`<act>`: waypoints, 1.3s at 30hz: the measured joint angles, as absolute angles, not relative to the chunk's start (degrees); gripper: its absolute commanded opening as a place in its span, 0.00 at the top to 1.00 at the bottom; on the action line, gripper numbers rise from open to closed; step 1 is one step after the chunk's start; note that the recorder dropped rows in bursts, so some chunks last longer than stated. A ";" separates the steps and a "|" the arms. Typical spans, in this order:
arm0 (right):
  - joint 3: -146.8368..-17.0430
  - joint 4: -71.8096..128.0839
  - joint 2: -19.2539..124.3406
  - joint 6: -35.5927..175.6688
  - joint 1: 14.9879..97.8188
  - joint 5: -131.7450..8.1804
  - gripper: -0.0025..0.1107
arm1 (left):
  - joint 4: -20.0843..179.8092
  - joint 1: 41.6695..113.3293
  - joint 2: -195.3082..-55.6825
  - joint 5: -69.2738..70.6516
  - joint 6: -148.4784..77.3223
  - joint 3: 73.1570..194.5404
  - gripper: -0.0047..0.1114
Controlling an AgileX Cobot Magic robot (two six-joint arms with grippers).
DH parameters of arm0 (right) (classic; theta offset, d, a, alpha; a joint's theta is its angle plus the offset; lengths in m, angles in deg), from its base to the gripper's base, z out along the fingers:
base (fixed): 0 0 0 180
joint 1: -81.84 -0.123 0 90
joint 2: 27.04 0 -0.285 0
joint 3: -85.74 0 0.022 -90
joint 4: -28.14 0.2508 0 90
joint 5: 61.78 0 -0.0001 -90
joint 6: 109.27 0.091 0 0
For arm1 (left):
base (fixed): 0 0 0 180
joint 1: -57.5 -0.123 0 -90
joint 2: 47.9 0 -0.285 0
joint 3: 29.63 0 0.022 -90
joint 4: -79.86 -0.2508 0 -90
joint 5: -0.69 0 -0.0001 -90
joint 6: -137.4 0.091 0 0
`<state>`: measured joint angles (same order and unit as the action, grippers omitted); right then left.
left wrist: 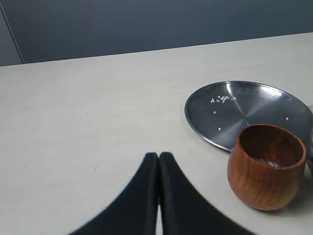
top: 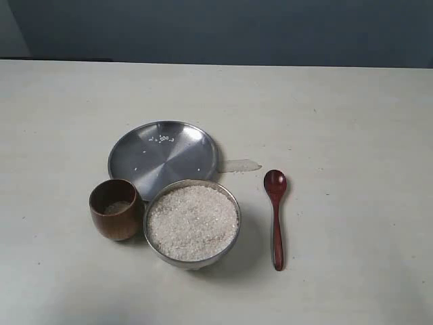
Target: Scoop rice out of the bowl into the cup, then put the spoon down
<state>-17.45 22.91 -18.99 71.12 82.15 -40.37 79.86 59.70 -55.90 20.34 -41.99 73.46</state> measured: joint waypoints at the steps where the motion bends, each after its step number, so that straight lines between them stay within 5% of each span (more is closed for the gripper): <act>1: -17.45 22.91 -18.99 71.12 82.15 -40.37 0.98 | 79.86 59.70 -55.90 20.34 -41.99 73.46 0.96; 18: -17.45 21.32 -18.99 70.73 82.15 -43.79 0.98 | 79.86 59.70 -55.90 20.34 -41.99 73.46 0.96; 39: -17.45 21.23 -19.09 73.13 82.15 -77.71 0.98 | 79.86 59.70 -55.90 20.34 -41.99 73.46 0.96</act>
